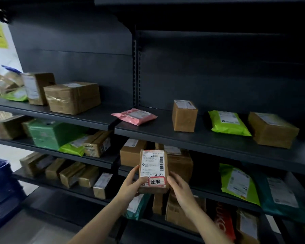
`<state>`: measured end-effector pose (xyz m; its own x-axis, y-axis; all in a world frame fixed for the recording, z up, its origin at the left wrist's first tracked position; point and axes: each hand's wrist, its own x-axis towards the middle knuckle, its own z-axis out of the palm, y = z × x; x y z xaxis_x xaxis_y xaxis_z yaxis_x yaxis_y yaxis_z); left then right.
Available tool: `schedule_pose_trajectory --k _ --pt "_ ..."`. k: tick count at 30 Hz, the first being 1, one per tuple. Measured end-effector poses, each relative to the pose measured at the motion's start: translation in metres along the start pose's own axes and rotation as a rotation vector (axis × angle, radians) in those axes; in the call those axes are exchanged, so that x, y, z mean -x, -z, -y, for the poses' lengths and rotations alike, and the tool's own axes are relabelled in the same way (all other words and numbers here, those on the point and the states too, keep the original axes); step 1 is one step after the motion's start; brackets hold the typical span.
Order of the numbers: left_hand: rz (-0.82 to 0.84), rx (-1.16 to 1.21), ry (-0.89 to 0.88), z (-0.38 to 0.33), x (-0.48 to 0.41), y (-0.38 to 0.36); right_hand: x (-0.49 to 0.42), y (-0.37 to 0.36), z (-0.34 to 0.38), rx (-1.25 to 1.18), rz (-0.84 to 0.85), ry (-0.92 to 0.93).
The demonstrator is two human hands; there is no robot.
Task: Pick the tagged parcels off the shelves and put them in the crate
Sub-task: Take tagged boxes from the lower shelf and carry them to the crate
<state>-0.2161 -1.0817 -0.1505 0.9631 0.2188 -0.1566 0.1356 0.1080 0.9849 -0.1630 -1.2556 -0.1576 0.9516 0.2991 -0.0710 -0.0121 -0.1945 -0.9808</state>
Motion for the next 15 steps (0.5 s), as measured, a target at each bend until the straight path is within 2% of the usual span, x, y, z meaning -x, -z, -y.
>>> schedule_pose_trajectory --k 3,10,15 --pt "-0.059 0.036 0.014 0.001 -0.011 0.052 -0.017 -0.036 0.001 0.032 0.011 0.003" --pt "-0.085 -0.077 0.098 0.003 -0.048 0.180 -0.071 -0.124 0.004 0.135 -0.051 -0.101" --pt "-0.055 -0.117 0.172 0.007 -0.084 0.247 -0.107 -0.174 0.002 0.295 -0.185 -0.124"
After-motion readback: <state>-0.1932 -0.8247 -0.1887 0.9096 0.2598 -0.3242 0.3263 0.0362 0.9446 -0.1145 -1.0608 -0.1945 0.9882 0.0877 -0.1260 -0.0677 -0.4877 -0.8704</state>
